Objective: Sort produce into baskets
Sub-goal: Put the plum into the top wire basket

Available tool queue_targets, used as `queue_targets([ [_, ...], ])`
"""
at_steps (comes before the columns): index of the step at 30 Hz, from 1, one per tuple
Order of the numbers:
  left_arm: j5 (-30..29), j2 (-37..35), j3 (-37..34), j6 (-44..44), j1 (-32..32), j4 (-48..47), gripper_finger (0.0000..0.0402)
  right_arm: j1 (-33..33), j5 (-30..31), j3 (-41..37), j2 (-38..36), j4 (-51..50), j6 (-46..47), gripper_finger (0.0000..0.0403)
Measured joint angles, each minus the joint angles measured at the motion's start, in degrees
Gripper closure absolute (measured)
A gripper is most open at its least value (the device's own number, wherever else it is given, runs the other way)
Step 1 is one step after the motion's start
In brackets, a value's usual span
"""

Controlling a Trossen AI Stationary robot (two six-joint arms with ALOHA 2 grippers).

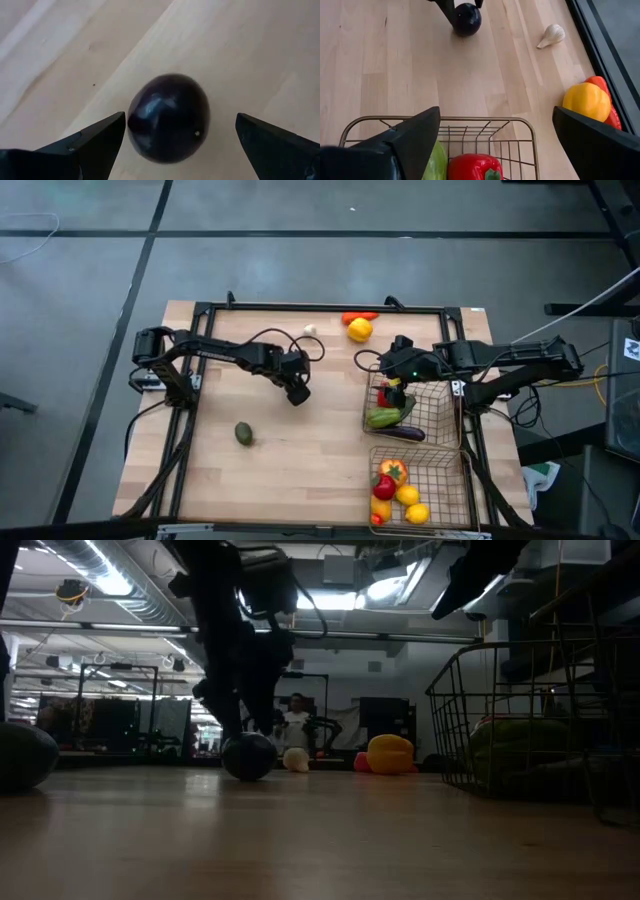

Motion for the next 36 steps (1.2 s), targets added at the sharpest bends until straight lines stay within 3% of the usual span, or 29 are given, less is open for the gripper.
queue_targets([
  [12, 0.02, 0.20, -6.24, -0.48, -0.07, 9.87, 0.0029, 0.00, -0.02, 0.00, 0.00, 0.05, 0.00, 0.0020],
  [36, -0.51, 3.96, -6.31, -1.98, -0.13, 12.85, 0.0040, -0.02, 0.02, 0.00, 0.00, 0.02, -0.02, 0.0020],
])
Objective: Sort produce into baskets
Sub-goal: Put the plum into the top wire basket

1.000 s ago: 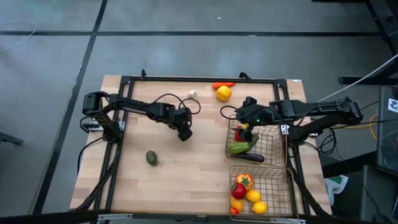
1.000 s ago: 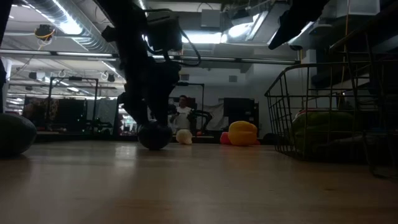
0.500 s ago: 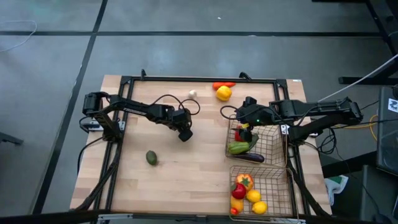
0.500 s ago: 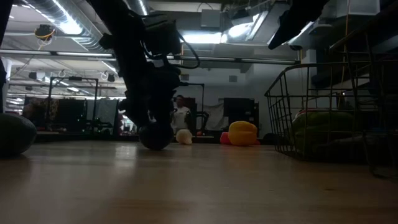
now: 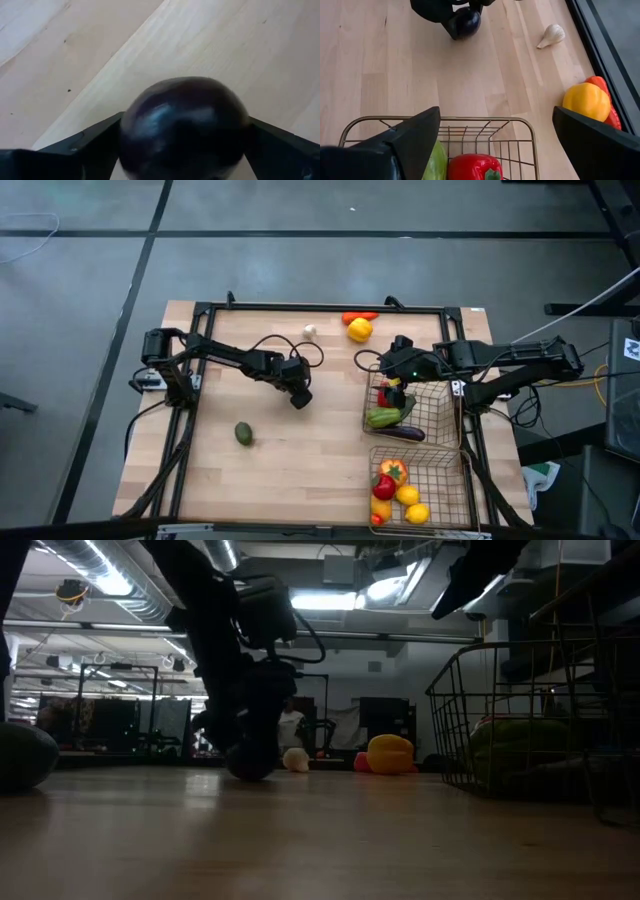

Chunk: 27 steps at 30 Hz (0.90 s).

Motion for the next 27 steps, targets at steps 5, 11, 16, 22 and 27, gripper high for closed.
queue_targets([
  [5, 0.00, 0.00, 0.00, -0.06, 0.00, 0.06, 0.0085, 0.02, 0.04, 0.00, 0.00, 0.00, 0.01, 0.0020],
  [11, -0.01, 0.00, 0.00, -1.30, 0.00, 0.11, 0.0105, 0.00, 0.07, 0.00, 0.00, 0.02, 0.02, 0.0020],
  [16, 0.94, -0.89, 0.00, -1.60, 0.00, 1.03, 0.0098, 0.02, -1.58, 0.00, -0.64, -0.73, 0.08, 0.0020],
  [22, 5.31, -4.50, 0.00, -1.62, -0.12, 7.99, 0.0099, 0.02, -2.43, 0.00, -4.03, -2.84, 1.80, 0.0020],
  [27, 6.59, -6.55, 0.04, -3.16, -2.01, 20.73, 0.0097, 0.02, -1.90, 1.63, -7.13, -5.59, 2.01, 0.0020],
])
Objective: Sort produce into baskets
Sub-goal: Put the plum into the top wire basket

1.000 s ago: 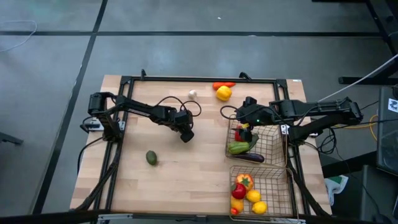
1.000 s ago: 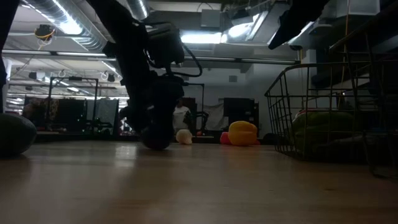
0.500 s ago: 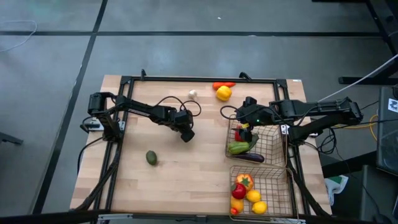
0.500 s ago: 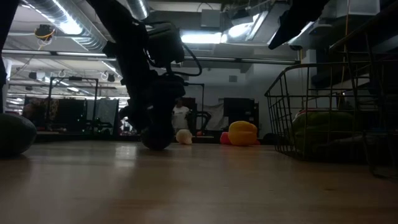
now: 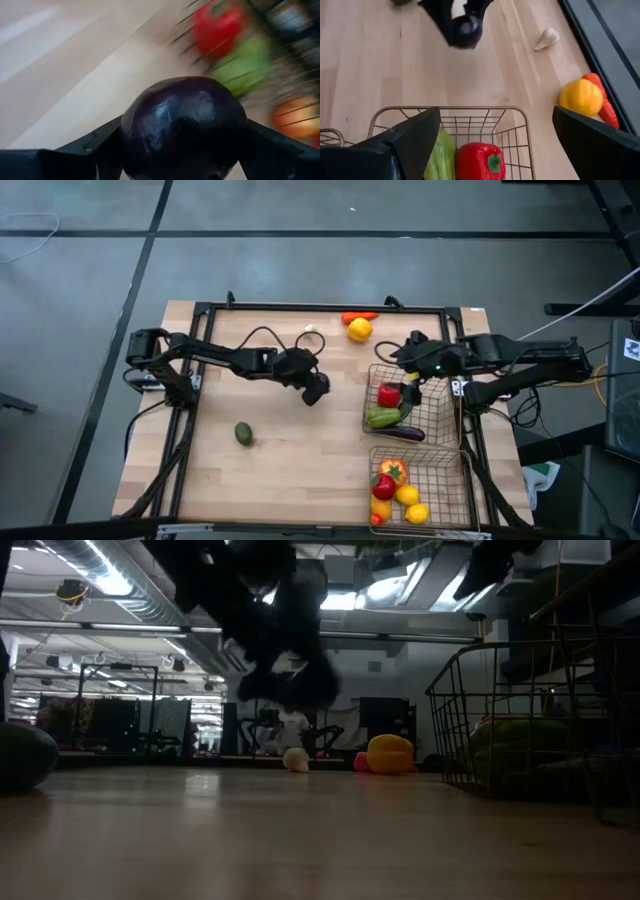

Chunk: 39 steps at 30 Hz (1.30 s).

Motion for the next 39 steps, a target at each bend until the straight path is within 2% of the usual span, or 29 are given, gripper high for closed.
queue_targets([
  [7, -1.89, 0.13, 0.09, -4.23, -3.86, 24.28, 0.0096, 0.00, 0.04, 1.67, -2.40, -0.37, 0.09, 0.0020],
  [10, -5.32, 0.34, 1.48, -3.78, -5.43, 28.55, 0.0096, 0.00, 0.04, 2.27, -2.64, -0.37, 0.09, 0.0020],
  [15, -10.67, 2.98, 7.09, -0.91, -8.01, 28.61, 0.0096, 0.00, 0.04, 2.99, -2.64, -0.26, 0.09, 0.0020],
  [28, -11.83, 20.78, 26.18, 6.33, -12.08, 28.51, 0.0096, 0.00, -0.92, 3.07, -2.59, -0.42, 0.09, 0.0020],
  [32, -11.81, 25.04, 27.91, 6.52, -12.40, 27.99, 0.0096, 0.00, -1.33, 3.09, -2.59, -0.55, 0.08, 0.0020],
  [39, -11.83, 28.07, 28.04, 10.37, -12.35, 25.02, 0.0095, 0.00, -2.44, 3.09, -2.57, -0.61, 0.08, 0.0020],
])
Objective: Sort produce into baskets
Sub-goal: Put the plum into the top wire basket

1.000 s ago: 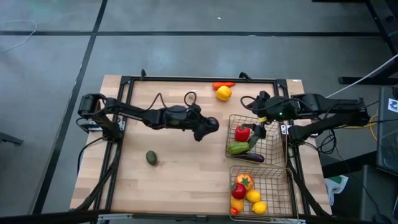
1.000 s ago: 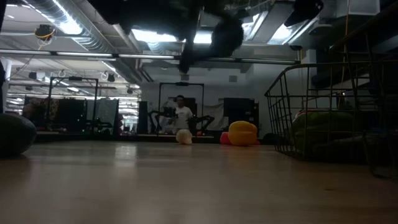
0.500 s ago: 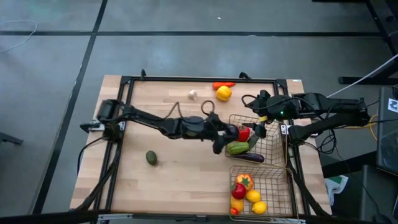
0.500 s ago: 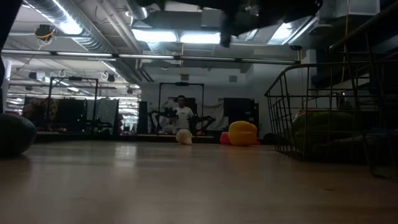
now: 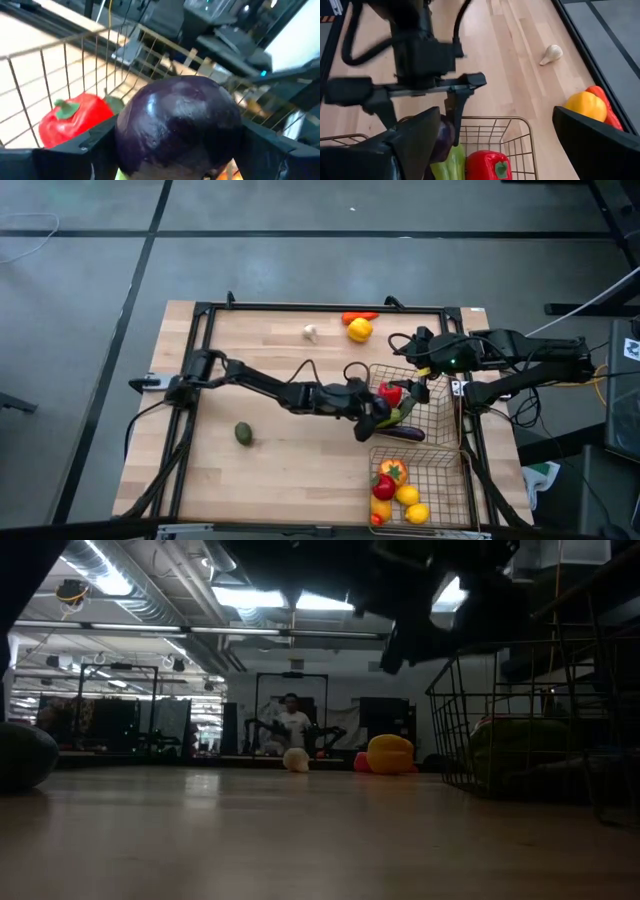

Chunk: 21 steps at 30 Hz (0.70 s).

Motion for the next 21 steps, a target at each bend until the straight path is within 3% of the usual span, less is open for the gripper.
queue_targets([
  [21, 0.00, 0.66, 0.00, 5.42, 0.35, -2.35, 0.0095, 0.00, -0.04, 0.02, 0.02, 0.13, -0.02, 0.0020],
])
